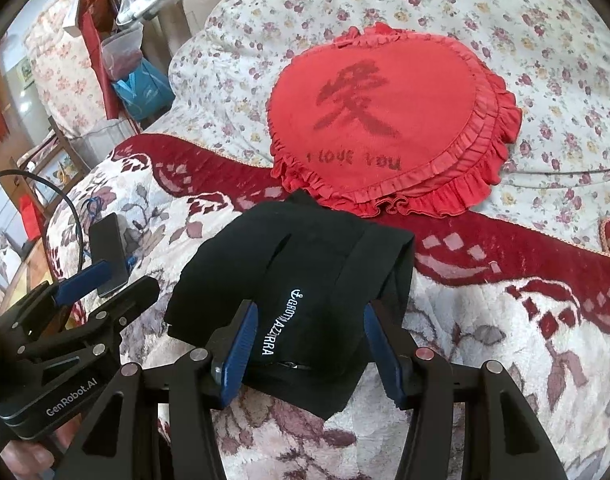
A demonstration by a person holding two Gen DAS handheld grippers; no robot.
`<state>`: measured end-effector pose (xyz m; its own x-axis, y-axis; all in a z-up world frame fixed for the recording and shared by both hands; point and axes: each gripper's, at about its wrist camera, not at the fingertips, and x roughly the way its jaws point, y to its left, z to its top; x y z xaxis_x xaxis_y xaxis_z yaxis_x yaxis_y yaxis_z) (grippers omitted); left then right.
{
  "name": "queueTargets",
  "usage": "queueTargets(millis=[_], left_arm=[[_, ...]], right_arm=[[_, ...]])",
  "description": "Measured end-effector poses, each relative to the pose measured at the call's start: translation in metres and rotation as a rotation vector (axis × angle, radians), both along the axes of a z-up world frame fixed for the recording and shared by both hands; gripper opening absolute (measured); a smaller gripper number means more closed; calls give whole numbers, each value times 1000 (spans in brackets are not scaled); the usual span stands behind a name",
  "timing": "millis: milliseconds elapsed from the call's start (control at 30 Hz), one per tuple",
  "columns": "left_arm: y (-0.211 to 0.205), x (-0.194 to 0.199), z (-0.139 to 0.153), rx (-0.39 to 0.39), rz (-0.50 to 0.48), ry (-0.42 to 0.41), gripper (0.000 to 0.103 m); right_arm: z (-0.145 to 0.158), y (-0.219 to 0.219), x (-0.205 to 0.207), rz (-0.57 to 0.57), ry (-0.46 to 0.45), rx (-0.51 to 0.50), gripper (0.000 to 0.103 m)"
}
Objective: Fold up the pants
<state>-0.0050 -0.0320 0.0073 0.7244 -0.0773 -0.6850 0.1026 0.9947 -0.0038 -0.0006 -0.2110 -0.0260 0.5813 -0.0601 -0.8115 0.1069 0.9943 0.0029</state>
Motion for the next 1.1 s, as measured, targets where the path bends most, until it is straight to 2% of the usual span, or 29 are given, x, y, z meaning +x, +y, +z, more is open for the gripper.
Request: queueTargets(millis=[1100], left_arm=[[0,5,-7,1,0,20,67]], right_arm=[[-12,8,10,17,43,-9,57]])
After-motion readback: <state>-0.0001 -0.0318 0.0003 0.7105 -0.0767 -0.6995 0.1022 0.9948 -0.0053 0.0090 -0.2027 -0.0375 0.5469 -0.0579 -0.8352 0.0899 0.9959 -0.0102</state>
